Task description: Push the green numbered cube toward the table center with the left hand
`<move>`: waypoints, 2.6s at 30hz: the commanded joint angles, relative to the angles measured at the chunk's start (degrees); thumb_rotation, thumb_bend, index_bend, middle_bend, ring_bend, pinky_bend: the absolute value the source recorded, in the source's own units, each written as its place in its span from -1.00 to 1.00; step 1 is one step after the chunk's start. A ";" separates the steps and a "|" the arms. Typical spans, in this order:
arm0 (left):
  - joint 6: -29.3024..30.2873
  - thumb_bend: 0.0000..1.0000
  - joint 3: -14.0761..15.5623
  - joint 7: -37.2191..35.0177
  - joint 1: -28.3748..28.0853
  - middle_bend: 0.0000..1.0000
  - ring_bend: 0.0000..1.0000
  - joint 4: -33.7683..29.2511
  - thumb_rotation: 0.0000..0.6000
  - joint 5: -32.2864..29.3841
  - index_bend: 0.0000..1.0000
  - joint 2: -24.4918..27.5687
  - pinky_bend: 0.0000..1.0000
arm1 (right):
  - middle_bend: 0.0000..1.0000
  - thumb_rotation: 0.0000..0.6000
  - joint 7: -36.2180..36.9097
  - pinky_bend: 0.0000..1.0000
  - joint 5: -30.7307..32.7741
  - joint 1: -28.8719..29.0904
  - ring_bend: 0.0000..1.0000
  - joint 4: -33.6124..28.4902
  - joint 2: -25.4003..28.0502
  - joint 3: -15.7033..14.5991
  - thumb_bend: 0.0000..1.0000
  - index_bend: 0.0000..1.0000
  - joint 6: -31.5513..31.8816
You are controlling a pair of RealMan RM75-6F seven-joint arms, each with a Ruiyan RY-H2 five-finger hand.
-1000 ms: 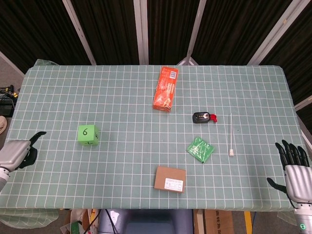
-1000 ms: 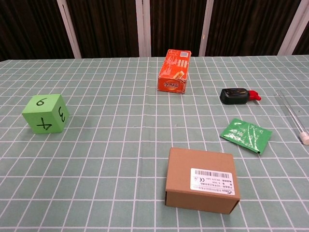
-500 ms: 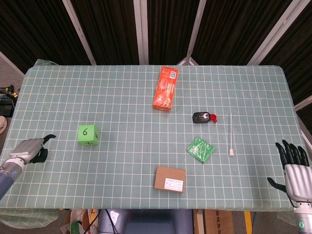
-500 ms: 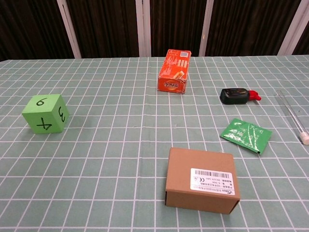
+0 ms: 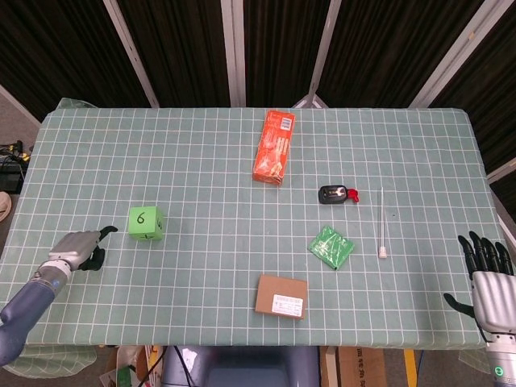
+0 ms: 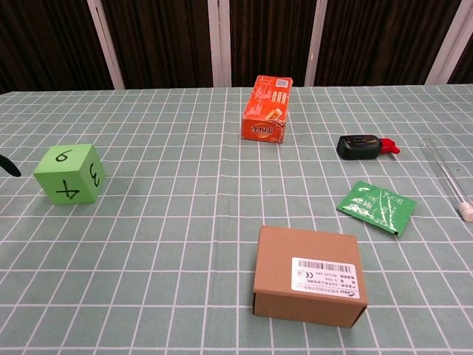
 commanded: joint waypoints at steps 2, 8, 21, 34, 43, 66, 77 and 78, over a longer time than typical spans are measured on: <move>2.05 0.80 0.08 0.92 -0.65 0.66 0.40 0.07 1.00 -0.63 -0.73 -2.19 0.36 | -1.00 1.00 0.11 -1.00 0.22 -0.05 -1.00 -0.14 0.10 0.10 -0.91 -0.88 0.05; 3.76 0.80 0.46 2.07 -1.23 0.66 0.40 -0.46 1.00 -0.63 -0.72 -4.05 0.36 | -1.00 1.00 0.26 -1.00 0.60 -0.19 -1.00 -0.37 0.30 0.31 -0.91 -0.88 0.28; 7.17 0.80 0.86 4.00 -1.92 0.66 0.40 -2.60 1.00 0.20 -0.72 -6.29 0.36 | -1.00 1.00 0.52 -1.00 1.65 -0.24 -1.00 -0.89 0.84 0.64 -0.91 -0.88 0.01; 10.77 0.80 0.84 8.69 -4.15 0.66 0.40 -5.01 1.00 -1.44 -0.72 -9.70 0.36 | -1.00 1.00 1.08 -1.00 2.13 -0.32 -1.00 -1.11 1.27 0.80 -0.91 -0.88 -0.07; 15.66 0.80 0.27 13.37 -5.86 0.66 0.40 -5.99 1.00 -3.50 -0.72 -12.79 0.36 | -1.00 1.00 1.41 -1.00 2.12 -0.29 -1.00 -1.03 1.53 0.70 -0.91 -0.88 -0.32; 20.36 0.80 -3.55 20.12 -11.18 0.66 0.40 -4.43 1.00 -11.63 -0.71 -21.69 0.36 | -1.00 1.00 1.13 -1.00 3.13 0.52 -1.00 -0.86 1.81 0.43 -0.91 -0.88 -2.63; 20.99 0.80 -5.41 19.64 -11.72 0.66 0.40 -1.62 1.00 -13.06 -0.70 -22.90 0.36 | -1.00 1.00 1.21 -1.00 3.61 0.63 -1.00 -0.65 1.78 0.57 -0.91 -0.88 -2.79; 21.05 0.80 -5.71 19.51 -11.78 0.66 0.40 -1.29 1.00 -13.13 -0.70 -22.95 0.36 | -1.00 1.00 1.11 -1.00 3.60 0.66 -1.00 -0.61 1.73 0.55 -0.91 -0.88 -2.83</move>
